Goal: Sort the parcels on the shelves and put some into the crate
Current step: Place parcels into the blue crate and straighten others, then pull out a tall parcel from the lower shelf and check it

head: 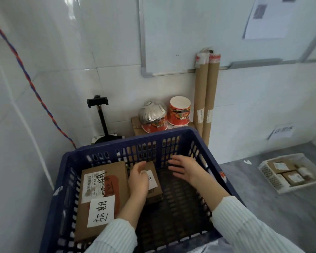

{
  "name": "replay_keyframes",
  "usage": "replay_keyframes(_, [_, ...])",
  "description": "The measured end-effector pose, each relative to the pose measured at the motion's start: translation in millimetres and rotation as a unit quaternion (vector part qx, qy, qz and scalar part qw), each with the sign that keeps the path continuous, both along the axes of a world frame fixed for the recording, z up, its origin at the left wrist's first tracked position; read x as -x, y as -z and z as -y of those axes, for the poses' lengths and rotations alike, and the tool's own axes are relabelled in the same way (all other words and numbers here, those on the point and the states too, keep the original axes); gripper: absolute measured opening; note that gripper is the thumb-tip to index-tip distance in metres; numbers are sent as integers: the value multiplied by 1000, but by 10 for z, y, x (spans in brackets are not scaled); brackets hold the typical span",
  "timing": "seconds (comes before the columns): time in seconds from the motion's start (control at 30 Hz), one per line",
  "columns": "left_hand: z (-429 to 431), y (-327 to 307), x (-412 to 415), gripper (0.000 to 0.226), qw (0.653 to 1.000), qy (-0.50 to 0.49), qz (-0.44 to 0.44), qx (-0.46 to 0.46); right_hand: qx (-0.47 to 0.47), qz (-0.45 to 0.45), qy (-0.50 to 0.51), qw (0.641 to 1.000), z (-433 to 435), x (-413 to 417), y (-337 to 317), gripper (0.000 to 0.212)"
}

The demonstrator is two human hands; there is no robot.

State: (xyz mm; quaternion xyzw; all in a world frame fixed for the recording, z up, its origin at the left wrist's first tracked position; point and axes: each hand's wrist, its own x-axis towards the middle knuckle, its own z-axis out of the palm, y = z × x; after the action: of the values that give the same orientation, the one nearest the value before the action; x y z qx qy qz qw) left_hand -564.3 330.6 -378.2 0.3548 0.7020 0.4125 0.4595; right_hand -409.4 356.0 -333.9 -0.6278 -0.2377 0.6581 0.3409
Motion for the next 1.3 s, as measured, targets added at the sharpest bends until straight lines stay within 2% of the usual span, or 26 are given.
replay_keyframes(0.1, [82,-349,-178,40,998,-27,38,-49,-59,-16,22,998,316,-166,-337,31])
replay_keyframes(0.27, [569,-964,-769,34,981,-29,163,-102,-181,26,109,977,1270,-607,-829,20])
replay_keyframes(0.4, [1306,-1380,-1281,28,969,41,213,-116,-239,80,199,947,2231,-1012,-1099,19])
replay_keyframes(0.6, [2673,-1738,-2049,37,944,166,252,-135,-318,124,308,888,3715,-1572,-1331,21])
replay_keyframes(0.7, [3237,-1807,-2443,38,926,237,268,-122,-329,141,368,858,4429,-1839,-1473,18])
replay_keyframes(1.0, [4644,-1981,-3356,35,863,425,260,-88,-269,180,510,797,6101,-2453,-1618,16])
replay_keyframes(1.17, [5121,-1872,-3777,29,831,494,253,-45,-238,175,569,768,6831,-2609,-1540,20])
replay_keyframes(1.3, [5228,-1733,-3978,36,819,517,250,-9,-202,196,601,748,7194,-2681,-1423,20])
